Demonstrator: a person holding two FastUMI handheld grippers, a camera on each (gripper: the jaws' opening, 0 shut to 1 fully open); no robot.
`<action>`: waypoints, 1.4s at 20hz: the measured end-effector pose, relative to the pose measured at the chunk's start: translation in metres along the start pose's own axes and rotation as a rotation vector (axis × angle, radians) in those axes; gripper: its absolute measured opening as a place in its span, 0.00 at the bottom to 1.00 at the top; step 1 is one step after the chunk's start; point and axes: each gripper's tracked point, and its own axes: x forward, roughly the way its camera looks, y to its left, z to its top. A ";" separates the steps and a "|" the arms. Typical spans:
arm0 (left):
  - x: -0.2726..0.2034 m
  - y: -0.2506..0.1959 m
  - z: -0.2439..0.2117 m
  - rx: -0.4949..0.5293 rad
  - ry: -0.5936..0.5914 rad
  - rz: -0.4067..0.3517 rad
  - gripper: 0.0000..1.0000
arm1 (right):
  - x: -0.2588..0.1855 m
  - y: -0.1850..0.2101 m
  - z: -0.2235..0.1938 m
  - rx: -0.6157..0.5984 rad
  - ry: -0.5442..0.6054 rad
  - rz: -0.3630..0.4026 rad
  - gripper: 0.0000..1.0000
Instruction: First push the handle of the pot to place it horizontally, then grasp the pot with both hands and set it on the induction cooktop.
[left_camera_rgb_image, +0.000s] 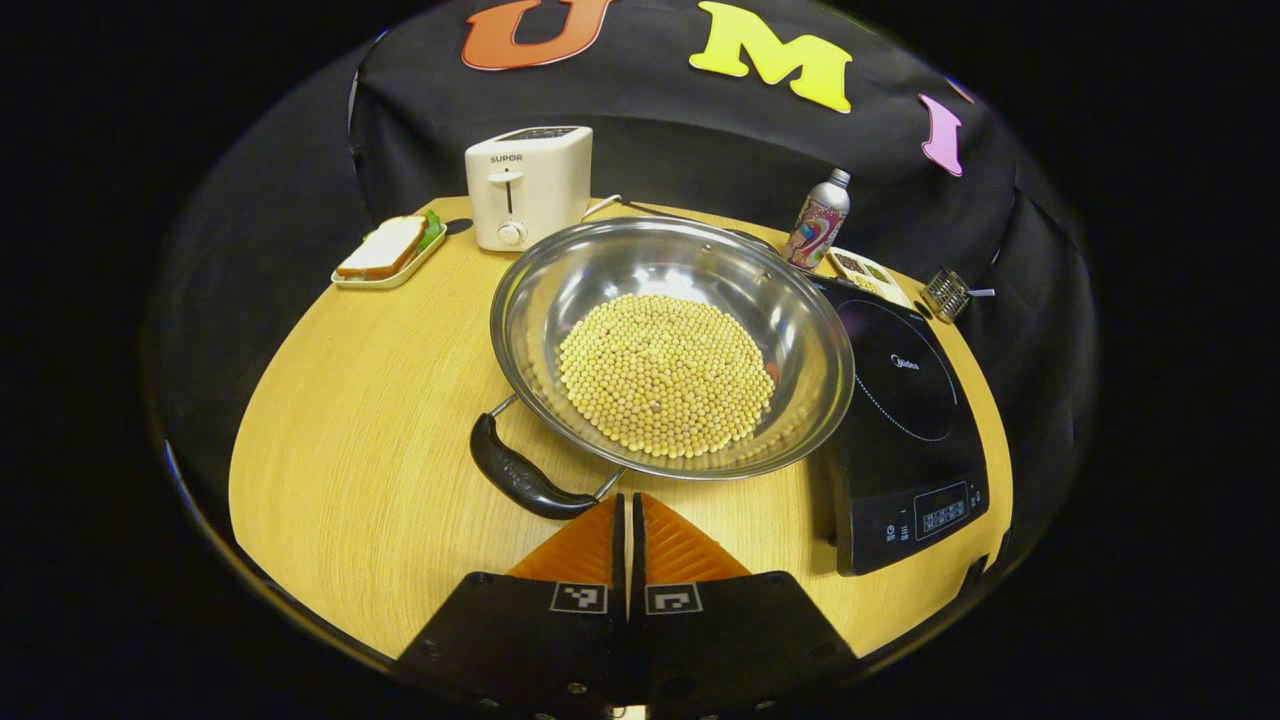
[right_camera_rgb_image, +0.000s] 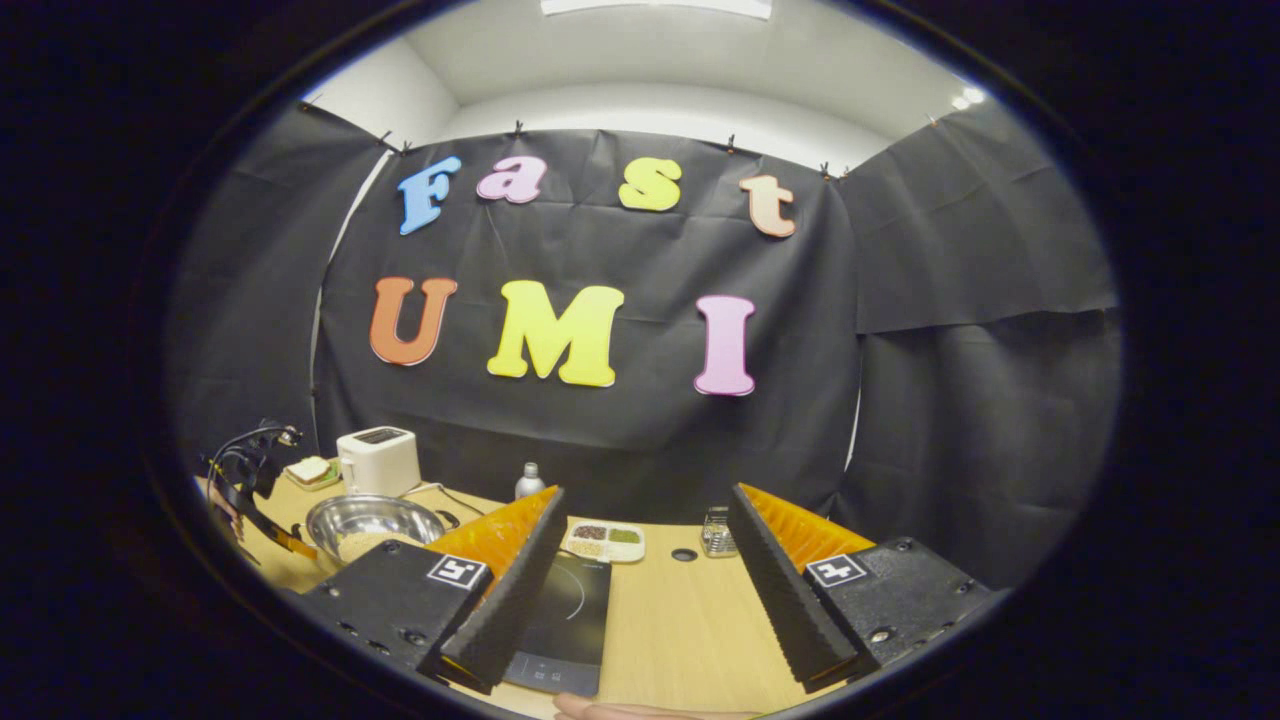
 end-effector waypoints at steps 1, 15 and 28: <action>0.001 0.005 0.003 -0.005 -0.001 -0.002 0.00 | 0.002 0.002 0.003 0.005 -0.001 0.002 0.97; 0.024 0.079 0.052 -0.082 -0.006 0.084 0.00 | 0.045 0.027 0.023 0.037 0.019 0.021 0.97; 0.053 0.109 0.090 -0.038 0.000 0.150 0.00 | 0.064 0.056 0.008 0.094 0.055 0.071 0.98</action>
